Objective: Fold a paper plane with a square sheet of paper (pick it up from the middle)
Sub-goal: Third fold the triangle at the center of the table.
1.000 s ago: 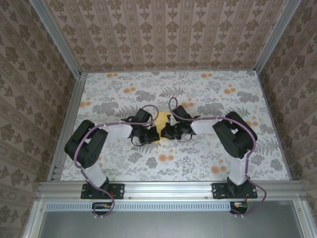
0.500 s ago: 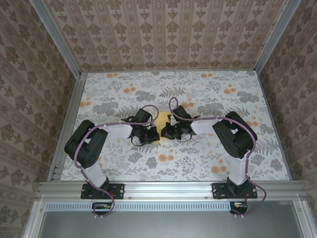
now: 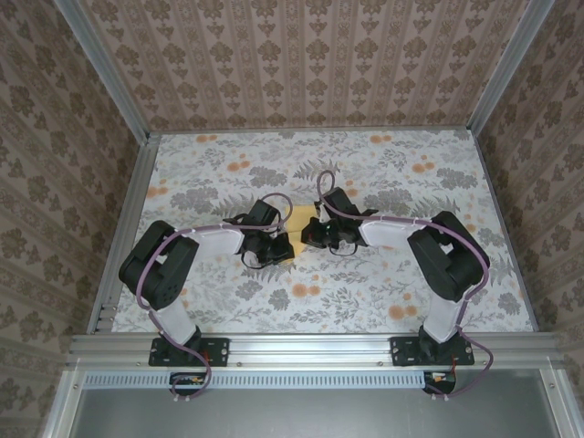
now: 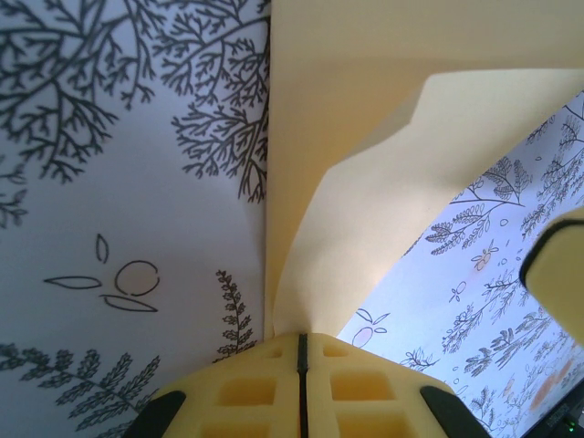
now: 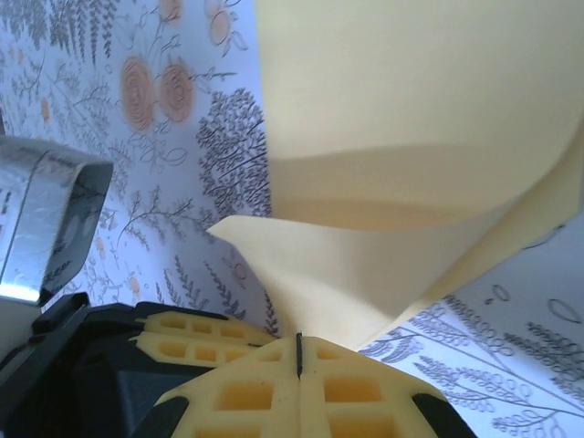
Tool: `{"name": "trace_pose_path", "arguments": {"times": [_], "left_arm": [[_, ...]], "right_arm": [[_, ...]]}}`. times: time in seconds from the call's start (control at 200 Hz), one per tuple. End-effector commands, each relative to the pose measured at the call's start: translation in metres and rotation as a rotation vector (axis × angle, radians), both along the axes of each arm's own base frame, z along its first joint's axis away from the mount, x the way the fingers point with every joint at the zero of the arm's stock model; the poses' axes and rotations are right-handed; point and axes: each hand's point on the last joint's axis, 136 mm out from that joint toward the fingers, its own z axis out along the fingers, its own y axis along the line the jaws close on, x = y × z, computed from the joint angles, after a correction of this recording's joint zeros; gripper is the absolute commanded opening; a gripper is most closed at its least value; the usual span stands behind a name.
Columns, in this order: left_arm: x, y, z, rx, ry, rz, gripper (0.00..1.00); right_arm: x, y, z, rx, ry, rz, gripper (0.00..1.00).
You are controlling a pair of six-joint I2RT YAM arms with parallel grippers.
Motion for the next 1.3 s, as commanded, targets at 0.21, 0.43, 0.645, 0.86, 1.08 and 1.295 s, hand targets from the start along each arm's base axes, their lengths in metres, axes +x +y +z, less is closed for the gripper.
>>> {"name": "trace_pose_path", "arguments": {"times": [0.21, 0.43, 0.645, 0.86, 1.08, 1.295], "left_arm": [[-0.014, 0.021, -0.026, 0.104, 0.071, 0.027, 0.08], [-0.016, 0.023, -0.027, 0.113, 0.080, 0.027, 0.08], [-0.024, 0.028, -0.031, 0.141, 0.107, 0.011, 0.08], [-0.029, 0.030, -0.035, 0.154, 0.127, -0.001, 0.08], [-0.030, 0.029, -0.036, 0.158, 0.132, -0.012, 0.08], [-0.029, 0.029, -0.034, 0.160, 0.129, -0.012, 0.08]], "right_arm": [[-0.012, 0.022, -0.021, 0.010, 0.079, 0.078, 0.05], [-0.006, 0.011, -0.041, -0.034, 0.105, 0.053, 0.05], [0.011, -0.008, -0.045, -0.068, 0.083, 0.025, 0.05], [0.034, -0.026, -0.048, -0.081, 0.065, 0.003, 0.05], [0.055, -0.048, -0.050, -0.092, 0.047, -0.027, 0.05], [0.079, -0.062, -0.041, -0.100, -0.010, -0.037, 0.05]]}}
